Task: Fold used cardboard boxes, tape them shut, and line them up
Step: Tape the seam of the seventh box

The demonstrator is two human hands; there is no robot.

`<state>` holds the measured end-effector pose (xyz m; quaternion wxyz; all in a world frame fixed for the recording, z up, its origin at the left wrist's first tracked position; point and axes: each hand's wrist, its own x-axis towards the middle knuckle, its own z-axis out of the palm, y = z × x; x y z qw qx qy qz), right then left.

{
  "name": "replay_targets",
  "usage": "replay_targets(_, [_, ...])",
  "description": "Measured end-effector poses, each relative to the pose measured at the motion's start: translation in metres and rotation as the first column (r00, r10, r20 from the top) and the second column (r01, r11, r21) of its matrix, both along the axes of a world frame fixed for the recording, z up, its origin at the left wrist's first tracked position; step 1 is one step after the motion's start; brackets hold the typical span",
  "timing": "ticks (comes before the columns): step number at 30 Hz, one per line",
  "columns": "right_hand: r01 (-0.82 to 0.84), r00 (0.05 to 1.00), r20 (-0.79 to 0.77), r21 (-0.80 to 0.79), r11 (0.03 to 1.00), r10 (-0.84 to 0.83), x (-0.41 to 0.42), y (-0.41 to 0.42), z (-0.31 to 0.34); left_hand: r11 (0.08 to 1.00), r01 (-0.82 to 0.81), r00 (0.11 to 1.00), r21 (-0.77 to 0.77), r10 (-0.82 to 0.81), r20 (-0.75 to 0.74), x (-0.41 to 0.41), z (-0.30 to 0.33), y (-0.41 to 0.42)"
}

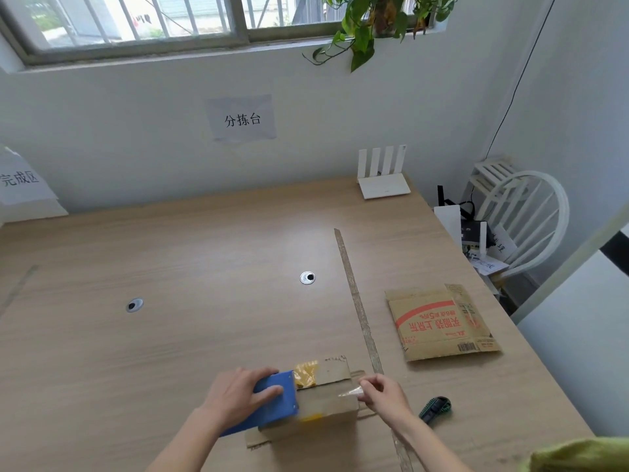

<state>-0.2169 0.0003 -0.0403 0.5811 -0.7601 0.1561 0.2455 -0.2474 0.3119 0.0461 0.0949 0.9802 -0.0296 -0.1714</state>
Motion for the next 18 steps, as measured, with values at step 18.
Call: replay_targets(18, [-0.016,1.0,0.015,-0.173,0.985,0.019,0.022,0.01,-0.006,1.0,-0.005,1.0,-0.001,0.005,-0.004,0.005,-0.008,0.004])
